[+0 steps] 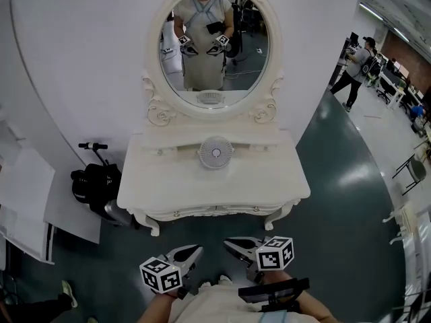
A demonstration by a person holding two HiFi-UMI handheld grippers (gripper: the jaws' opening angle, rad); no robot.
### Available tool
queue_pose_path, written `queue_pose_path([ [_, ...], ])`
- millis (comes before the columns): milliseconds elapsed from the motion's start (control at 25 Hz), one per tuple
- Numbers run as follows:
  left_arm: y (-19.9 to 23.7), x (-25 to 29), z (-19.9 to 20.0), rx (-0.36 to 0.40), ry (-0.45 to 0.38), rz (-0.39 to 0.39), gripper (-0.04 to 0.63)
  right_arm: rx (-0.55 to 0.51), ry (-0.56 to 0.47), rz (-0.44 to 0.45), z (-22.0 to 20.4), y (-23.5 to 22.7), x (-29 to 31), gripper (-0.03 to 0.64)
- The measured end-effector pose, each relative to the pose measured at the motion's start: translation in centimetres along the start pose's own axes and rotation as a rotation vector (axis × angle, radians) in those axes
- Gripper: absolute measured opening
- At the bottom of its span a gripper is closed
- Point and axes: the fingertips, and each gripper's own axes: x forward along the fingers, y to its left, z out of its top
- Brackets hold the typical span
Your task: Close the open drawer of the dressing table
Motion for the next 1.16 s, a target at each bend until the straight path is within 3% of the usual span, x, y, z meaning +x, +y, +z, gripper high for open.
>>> queue_pose_path([
  [320,-1.3,0.5,0.2,0.028,0.023,-0.011,0.009,-0.028,0.088,0.001,-2.1,1.4,0.5,0.015],
  [1160,-2.5,0.2,-1.3,-0.008,0.029,-0.007,0.009,0.002,0.069,-0.014,-2.7,1.5,-0.7,0.015],
])
